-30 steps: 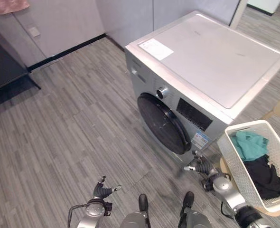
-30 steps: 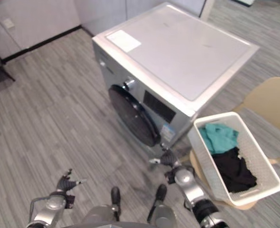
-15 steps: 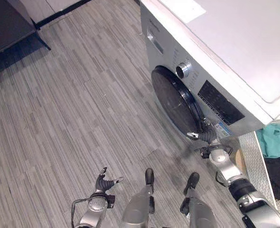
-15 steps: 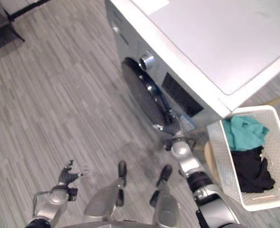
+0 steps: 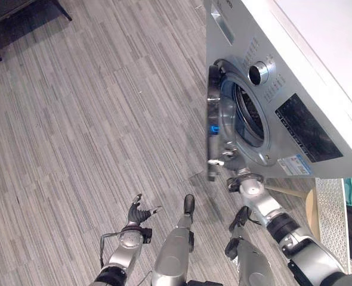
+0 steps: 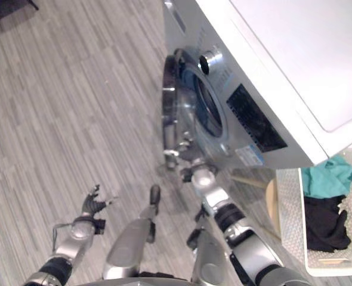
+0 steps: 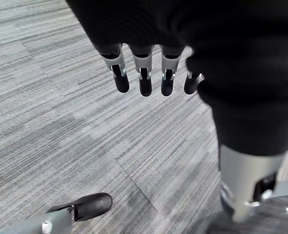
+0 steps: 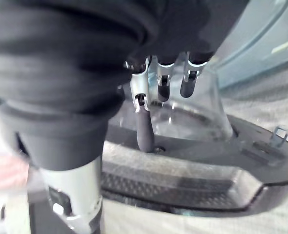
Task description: Grab the laundry basket,head to the washer,open it,put in the laundry and shut it.
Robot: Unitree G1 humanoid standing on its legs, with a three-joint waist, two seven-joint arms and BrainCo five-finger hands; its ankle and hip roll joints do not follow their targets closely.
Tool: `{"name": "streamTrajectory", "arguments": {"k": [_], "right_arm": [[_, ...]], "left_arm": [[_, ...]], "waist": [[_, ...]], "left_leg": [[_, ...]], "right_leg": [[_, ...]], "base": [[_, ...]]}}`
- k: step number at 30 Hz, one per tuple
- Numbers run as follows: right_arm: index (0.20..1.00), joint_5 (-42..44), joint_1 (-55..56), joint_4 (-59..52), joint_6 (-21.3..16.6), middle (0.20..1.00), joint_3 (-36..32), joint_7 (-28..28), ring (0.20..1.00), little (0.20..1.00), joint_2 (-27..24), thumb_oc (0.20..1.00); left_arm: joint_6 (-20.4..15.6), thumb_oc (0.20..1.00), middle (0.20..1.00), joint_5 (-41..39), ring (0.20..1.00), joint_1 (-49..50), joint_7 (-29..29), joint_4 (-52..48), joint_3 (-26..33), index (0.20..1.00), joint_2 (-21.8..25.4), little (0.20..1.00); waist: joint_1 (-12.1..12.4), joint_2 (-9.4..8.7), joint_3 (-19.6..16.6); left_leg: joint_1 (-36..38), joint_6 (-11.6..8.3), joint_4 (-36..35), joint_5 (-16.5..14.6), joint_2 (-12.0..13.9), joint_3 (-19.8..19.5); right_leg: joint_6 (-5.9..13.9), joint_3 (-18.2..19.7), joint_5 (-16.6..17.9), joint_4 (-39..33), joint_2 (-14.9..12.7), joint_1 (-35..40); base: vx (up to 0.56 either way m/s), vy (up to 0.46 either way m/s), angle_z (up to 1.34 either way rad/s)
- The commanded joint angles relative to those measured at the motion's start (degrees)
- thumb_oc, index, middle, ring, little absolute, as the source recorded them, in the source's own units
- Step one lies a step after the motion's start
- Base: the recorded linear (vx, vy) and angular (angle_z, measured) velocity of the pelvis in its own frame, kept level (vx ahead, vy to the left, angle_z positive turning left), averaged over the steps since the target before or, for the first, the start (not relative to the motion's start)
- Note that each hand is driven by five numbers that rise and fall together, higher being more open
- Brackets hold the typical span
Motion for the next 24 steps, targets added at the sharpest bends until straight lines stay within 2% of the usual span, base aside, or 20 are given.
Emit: {"name": "streamTrajectory", "arguments": {"k": [1,2,4,5,7,8,11,13,14,15,16,19,20,24], "right_arm": [[1.000,3.34,-12.11,-1.79,-5.75,1.000,1.72,3.99,1.000,1.000,9.90,1.000],[1.000,3.37,-12.32,-1.67,-5.78,1.000,1.61,4.01,1.000,1.000,9.94,1.000],[1.000,4.05,-19.97,-1.20,-6.86,1.000,1.14,2.25,1.000,1.000,10.81,1.000],[1.000,4.07,-20.10,-1.13,-6.88,1.000,1.06,2.26,1.000,1.000,10.83,1.000],[1.000,4.66,-22.61,-1.41,-7.35,1.000,-0.12,1.21,1.000,1.000,9.67,1.000],[1.000,5.12,-23.65,-1.99,-7.15,1.000,-1.24,0.56,1.000,1.000,6.90,1.000],[1.000,5.72,-22.10,-4.49,-6.54,1.000,-2.07,0.59,1.000,1.000,3.38,1.000],[1.000,4.69,-19.15,-7.53,-5.96,1.000,-1.79,1.52,1.000,1.000,0.91,1.000],[1.000,4.67,-19.04,-7.65,-5.90,1.000,-1.75,1.51,1.000,1.000,0.85,1.000],[1.000,3.64,-16.94,-9.64,-5.65,1.000,-1.24,2.18,1.000,1.000,-0.76,1.000],[1.000,-0.03,-12.58,-14.15,-5.18,1.000,-0.05,4.16,1.000,1.000,-4.39,1.000],[1.000,-5.47,-4.29,-21.48,-4.89,1.000,0.34,7.07,1.000,1.000,-9.99,1.000],[1.000,-7.61,1.71,-24.47,-5.29,1.000,-0.71,8.81,1.000,1.000,-13.06,1.000],[1.000,-11.52,11.75,-24.63,-5.71,1.000,-3.10,10.06,1.000,1.000,-15.90,1.000]], "left_arm": [[-2.09,1.000,1.000,-3.33,1.000,-1.62,2.53,-0.07,-4.98,1.000,3.01,1.000],[-2.10,1.000,1.000,-3.35,1.000,-1.77,2.53,-0.03,-4.99,1.000,3.07,1.000],[-3.66,1.000,1.000,-4.84,1.000,-3.31,2.66,-1.74,-6.40,1.000,4.46,1.000],[-3.64,1.000,1.000,-4.86,1.000,-3.38,2.65,-1.75,-6.42,1.000,4.52,1.000],[-4.17,1.000,1.000,-5.16,1.000,-4.21,2.68,-3.09,-6.73,1.000,5.22,1.000],[-4.09,1.000,1.000,-5.23,1.000,-4.62,2.62,-3.46,-6.31,1.000,5.67,1.000],[-3.52,1.000,1.000,-5.04,1.000,-4.97,2.57,-3.08,-5.39,1.000,5.78,1.000],[-2.92,1.000,1.000,-4.48,1.000,-4.71,2.56,-2.88,-4.50,1.000,5.52,1.000],[-2.92,1.000,1.000,-4.47,1.000,-4.67,2.56,-2.89,-4.51,1.000,5.48,1.000],[-2.64,1.000,1.000,-4.06,1.000,-4.37,2.55,-3.00,-3.98,1.000,5.20,1.000],[-1.96,1.000,1.000,-3.07,1.000,-3.84,2.36,-3.43,-2.81,1.000,4.60,1.000],[-1.35,1.000,1.000,-0.89,1.000,-4.36,2.46,-4.80,-1.72,1.000,3.80,1.000],[-1.36,1.000,1.000,0.96,1.000,-6.21,2.61,-6.08,-1.63,1.000,3.81,1.000],[-0.82,1.000,1.000,4.25,1.000,-16.01,4.98,-5.08,-2.95,1.000,5.40,1.000]], "waist": [[5.25,-0.07,-0.42],[5.24,-0.10,-0.32],[7.89,0.56,-0.50],[7.88,0.54,-0.46],[9.01,0.37,-0.61],[9.54,-0.17,-0.75],[9.34,-1.48,-0.59],[8.29,-2.35,-0.49],[8.30,-2.32,-0.52],[7.59,-2.72,-0.51],[5.79,-3.51,-0.34],[2.77,-4.24,-0.26],[0.56,-4.55,-0.23],[-4.78,-4.79,0.03]], "left_leg": [[-2.66,-1.07,6.81,-6.83,-0.96,-2.73],[-2.71,-1.08,6.89,-6.86,-0.97,-2.79],[-4.03,-1.44,7.44,-6.74,-1.63,-4.59],[-4.06,-1.44,7.48,-6.74,-1.64,-4.64],[-4.59,-1.62,7.15,-6.44,-1.91,-5.55],[-4.72,-1.72,6.59,-6.16,-2.01,-5.96],[-4.41,-1.78,5.47,-5.76,-1.82,-5.73],[-3.97,-1.79,4.72,-5.64,-1.66,-5.03],[-3.94,-1.79,4.69,-5.63,-1.66,-5.00],[-3.73,-1.79,4.48,-5.67,-1.56,-4.54],[-3.20,-1.67,4.20,-5.87,-1.28,-3.39],[-2.59,-1.45,4.30,-6.36,-0.90,-1.49],[-2.35,-1.37,4.35,-6.69,-0.76,-0.41],[-3.03,-1.29,5.16,-7.08,-0.47,1.72]], "right_leg": [[4.92,1.46,-8.46,7.83,-5.62,-0.39],[4.93,1.40,-8.48,7.84,-5.62,-0.37],[4.98,-0.43,-8.66,8.01,-5.88,-0.02],[4.98,-0.49,-8.66,8.00,-5.88,0.00],[5.05,-1.43,-8.74,7.74,-5.80,0.28],[5.14,-1.78,-8.77,7.42,-5.56,0.38],[5.25,-1.58,-8.75,7.00,-5.21,0.59],[5.41,-1.04,-8.50,6.73,-5.06,0.49],[5.41,-1.01,-8.49,6.73,-5.07,0.49],[5.47,-0.49,-8.34,6.62,-5.01,0.32],[5.62,0.39,-7.96,6.27,-4.97,0.12],[5.84,1.89,-7.48,6.13,-4.98,-0.61],[6.01,2.69,-7.17,6.00,-5.09,-1.06],[6.24,4.55,-6.76,6.49,-5.00,-3.29]], "base": [[-0.01,-0.008,0.36],[0.00,-0.021,0.48],[0.02,-0.020,0.59],[0.03,-0.014,0.49],[0.05,-0.017,0.50],[0.05,-0.014,0.63],[0.03,0.000,0.53],[0.01,0.004,0.26],[0.00,0.000,0.00],[-0.01,0.025,-0.27],[-0.02,0.035,-0.30],[-0.03,0.043,-0.43],[-0.04,0.050,-0.68],[-0.06,0.043,-0.50]]}}
